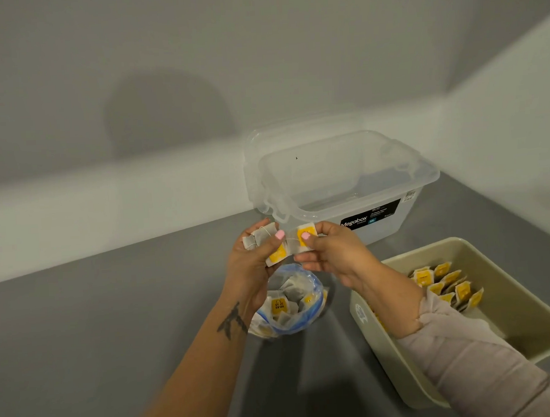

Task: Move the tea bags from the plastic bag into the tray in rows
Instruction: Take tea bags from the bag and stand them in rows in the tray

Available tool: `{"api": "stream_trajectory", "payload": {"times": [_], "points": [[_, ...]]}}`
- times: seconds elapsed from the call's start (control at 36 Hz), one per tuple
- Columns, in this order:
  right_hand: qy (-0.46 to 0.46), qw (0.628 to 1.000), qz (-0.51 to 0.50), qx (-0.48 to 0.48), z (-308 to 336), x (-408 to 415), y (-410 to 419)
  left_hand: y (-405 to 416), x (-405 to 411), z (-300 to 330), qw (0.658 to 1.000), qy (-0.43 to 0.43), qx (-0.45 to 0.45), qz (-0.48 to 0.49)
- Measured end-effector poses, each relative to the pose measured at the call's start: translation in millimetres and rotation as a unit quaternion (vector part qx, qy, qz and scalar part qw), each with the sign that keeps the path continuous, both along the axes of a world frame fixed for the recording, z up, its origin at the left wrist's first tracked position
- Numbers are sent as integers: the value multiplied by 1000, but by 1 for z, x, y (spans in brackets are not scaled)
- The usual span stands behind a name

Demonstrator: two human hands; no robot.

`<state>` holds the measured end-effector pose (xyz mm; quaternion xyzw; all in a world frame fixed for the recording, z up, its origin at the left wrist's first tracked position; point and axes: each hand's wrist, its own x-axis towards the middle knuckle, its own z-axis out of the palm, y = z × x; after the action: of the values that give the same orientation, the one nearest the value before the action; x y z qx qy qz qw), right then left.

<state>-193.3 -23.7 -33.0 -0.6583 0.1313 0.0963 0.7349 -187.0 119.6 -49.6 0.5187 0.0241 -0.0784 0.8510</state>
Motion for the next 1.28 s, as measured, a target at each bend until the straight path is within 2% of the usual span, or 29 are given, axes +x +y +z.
{"api": "stream_trajectory", "payload": {"times": [0.11, 0.28, 0.64, 0.81, 1.03, 1.28], "points": [[7, 996, -21, 83, -9, -5, 5, -1, -1, 1, 1000, -6, -4, -20], [-3, 991, -31, 131, -19, -11, 4, -3, 1, -4, 1000, -4, 30, 3], [-10, 996, -1, 94, -11, -19, -24, -25, -8, -6, 999, 35, 27, -21], [-31, 997, 36, 66, -2, -27, -47, -47, -20, -4, 998, 26, 39, -45], [-11, 996, 68, 57, 11, -39, -98, -89, -37, -2, 999, 38, -6, -7], [-47, 996, 59, -49, 26, -54, -159, -143, -57, -3, 999, 27, -36, 12]]}}
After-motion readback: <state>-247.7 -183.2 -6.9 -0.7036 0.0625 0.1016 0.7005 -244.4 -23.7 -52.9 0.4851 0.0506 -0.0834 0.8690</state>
